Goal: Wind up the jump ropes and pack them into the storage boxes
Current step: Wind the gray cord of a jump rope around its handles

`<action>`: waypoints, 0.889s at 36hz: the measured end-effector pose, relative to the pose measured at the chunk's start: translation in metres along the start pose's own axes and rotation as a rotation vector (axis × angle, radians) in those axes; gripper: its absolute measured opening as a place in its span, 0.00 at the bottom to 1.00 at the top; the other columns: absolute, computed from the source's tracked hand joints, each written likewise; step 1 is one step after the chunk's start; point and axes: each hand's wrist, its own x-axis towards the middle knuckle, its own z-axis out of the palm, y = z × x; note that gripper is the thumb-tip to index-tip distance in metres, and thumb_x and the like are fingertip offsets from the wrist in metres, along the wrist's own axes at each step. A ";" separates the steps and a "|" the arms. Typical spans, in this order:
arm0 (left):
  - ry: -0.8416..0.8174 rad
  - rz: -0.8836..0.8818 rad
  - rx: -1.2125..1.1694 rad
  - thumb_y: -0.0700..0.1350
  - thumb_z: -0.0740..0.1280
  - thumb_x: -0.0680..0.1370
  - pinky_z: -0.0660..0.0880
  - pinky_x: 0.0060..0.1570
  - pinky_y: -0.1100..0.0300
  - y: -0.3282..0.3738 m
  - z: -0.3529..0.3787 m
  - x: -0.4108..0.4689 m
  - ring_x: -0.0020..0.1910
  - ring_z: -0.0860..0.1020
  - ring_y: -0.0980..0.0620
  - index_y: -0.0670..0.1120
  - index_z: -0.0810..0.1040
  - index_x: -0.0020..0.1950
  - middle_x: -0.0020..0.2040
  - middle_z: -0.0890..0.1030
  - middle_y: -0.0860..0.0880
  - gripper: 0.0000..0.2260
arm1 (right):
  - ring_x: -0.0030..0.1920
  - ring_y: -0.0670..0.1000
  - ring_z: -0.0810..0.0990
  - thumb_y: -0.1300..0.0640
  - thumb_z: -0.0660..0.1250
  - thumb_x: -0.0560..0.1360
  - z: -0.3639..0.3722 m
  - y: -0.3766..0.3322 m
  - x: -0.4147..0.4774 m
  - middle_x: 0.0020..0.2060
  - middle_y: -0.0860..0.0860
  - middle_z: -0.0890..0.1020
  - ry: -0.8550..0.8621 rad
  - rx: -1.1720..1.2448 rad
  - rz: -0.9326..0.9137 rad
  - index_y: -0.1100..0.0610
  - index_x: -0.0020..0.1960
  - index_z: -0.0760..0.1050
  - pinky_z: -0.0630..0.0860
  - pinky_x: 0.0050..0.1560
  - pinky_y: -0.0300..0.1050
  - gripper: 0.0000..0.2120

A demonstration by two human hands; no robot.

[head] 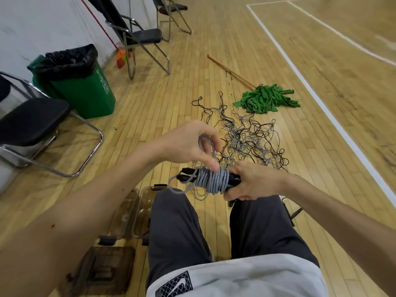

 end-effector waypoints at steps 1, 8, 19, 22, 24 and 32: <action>-0.021 -0.025 -0.077 0.47 0.82 0.66 0.75 0.34 0.63 -0.003 -0.001 -0.002 0.32 0.79 0.56 0.46 0.81 0.47 0.34 0.83 0.50 0.15 | 0.25 0.50 0.74 0.60 0.74 0.74 0.000 -0.002 -0.001 0.27 0.50 0.78 -0.021 -0.002 -0.021 0.64 0.43 0.75 0.70 0.28 0.38 0.10; -0.054 -0.053 -0.398 0.44 0.76 0.70 0.74 0.32 0.65 -0.022 0.000 -0.017 0.33 0.78 0.56 0.39 0.81 0.47 0.36 0.81 0.53 0.11 | 0.26 0.54 0.69 0.64 0.73 0.76 0.001 -0.019 -0.004 0.28 0.58 0.73 -0.098 0.159 -0.153 0.64 0.39 0.72 0.67 0.29 0.44 0.11; 0.051 -0.082 -0.985 0.50 0.63 0.81 0.77 0.44 0.56 -0.080 0.028 -0.039 0.48 0.78 0.49 0.43 0.80 0.56 0.52 0.80 0.46 0.12 | 0.27 0.50 0.68 0.64 0.72 0.77 0.012 -0.036 0.018 0.28 0.51 0.74 -0.086 0.360 -0.196 0.61 0.43 0.75 0.63 0.26 0.38 0.07; 0.189 -0.251 -1.127 0.46 0.64 0.82 0.75 0.59 0.51 -0.139 0.046 -0.045 0.64 0.73 0.39 0.40 0.77 0.64 0.61 0.77 0.42 0.14 | 0.28 0.50 0.68 0.63 0.71 0.77 0.018 -0.043 0.033 0.29 0.52 0.75 -0.089 0.391 -0.167 0.62 0.46 0.74 0.63 0.26 0.39 0.06; 0.341 -0.332 -1.206 0.44 0.65 0.82 0.72 0.67 0.47 -0.149 0.053 -0.054 0.70 0.71 0.39 0.43 0.78 0.65 0.65 0.79 0.43 0.13 | 0.28 0.49 0.70 0.62 0.71 0.77 0.024 -0.049 0.047 0.30 0.52 0.75 -0.078 0.425 -0.128 0.61 0.46 0.74 0.64 0.26 0.37 0.06; 0.671 -0.381 -1.213 0.39 0.54 0.86 0.80 0.46 0.57 -0.161 0.053 -0.087 0.47 0.83 0.51 0.40 0.79 0.59 0.46 0.86 0.47 0.14 | 0.26 0.47 0.69 0.61 0.70 0.78 0.060 -0.066 0.138 0.31 0.52 0.74 -0.116 0.650 0.052 0.60 0.47 0.73 0.62 0.22 0.35 0.06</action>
